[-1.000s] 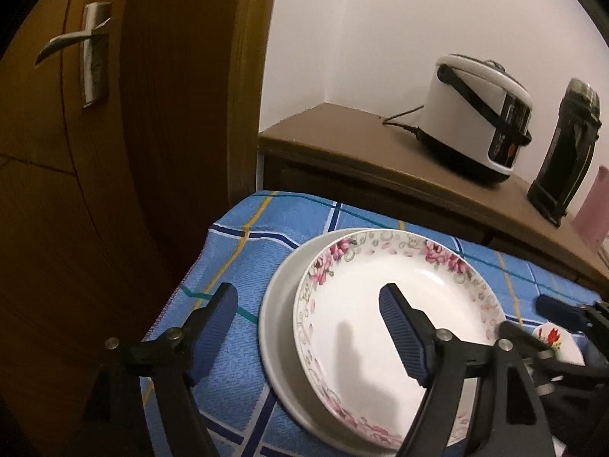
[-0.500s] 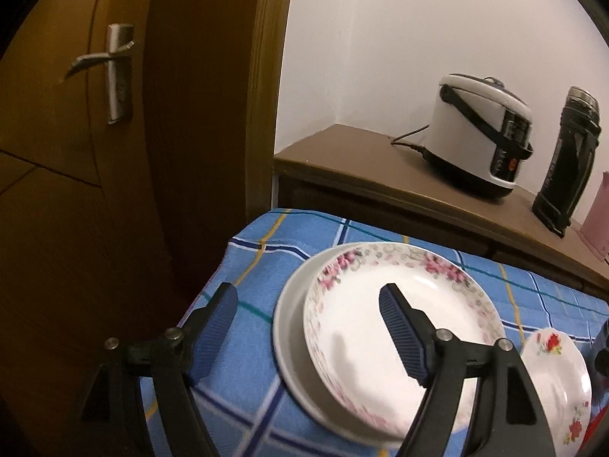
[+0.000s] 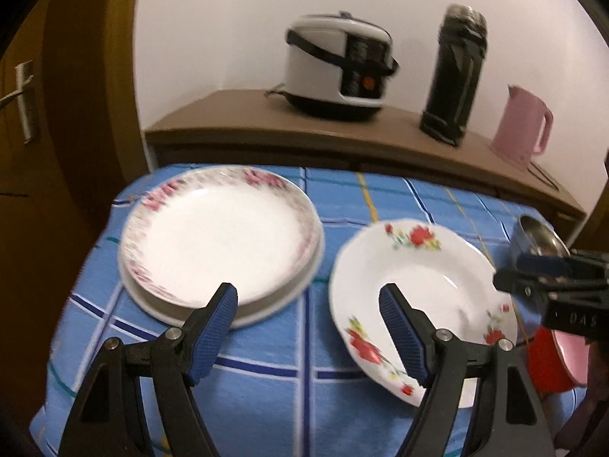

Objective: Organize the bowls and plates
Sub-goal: 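Move both grippers to the red-flower plate rim and close them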

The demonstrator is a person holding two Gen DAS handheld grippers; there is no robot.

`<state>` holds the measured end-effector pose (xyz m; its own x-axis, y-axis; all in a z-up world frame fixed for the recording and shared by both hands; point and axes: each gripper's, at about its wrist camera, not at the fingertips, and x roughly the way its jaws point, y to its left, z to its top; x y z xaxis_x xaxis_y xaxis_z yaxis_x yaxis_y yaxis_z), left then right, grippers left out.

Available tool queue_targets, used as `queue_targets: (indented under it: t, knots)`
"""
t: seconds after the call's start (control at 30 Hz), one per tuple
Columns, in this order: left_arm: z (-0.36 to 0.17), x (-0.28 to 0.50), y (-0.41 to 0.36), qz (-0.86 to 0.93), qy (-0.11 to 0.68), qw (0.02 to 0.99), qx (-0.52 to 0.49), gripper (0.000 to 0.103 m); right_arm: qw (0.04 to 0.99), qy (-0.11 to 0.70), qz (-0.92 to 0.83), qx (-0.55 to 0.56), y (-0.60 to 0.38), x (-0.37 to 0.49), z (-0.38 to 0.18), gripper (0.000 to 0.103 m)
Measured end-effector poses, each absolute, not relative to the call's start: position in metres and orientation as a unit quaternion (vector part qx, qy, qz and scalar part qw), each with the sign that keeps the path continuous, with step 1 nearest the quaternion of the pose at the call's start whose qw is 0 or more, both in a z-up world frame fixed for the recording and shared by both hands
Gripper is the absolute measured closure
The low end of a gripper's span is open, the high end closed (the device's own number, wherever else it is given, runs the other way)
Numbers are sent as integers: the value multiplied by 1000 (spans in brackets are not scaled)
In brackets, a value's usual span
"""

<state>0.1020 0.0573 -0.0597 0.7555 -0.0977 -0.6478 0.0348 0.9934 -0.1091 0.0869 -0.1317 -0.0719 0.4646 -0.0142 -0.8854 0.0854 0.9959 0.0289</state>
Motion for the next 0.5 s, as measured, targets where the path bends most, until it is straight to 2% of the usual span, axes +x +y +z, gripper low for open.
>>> queue_targets:
  t: [0.37,0.43,0.5]
  knots:
    - [-70,108,36,-71,373,925,-22,24,835,550,-12,14,-127,94,-85,58]
    - [-73,111,33,-77,381,921,-19,34,832,554,-9,10,-127,95,-85,58]
    - [-77,113,31,-81,388,918,-17,37,830,558,-5,2,-126,96,-86,58]
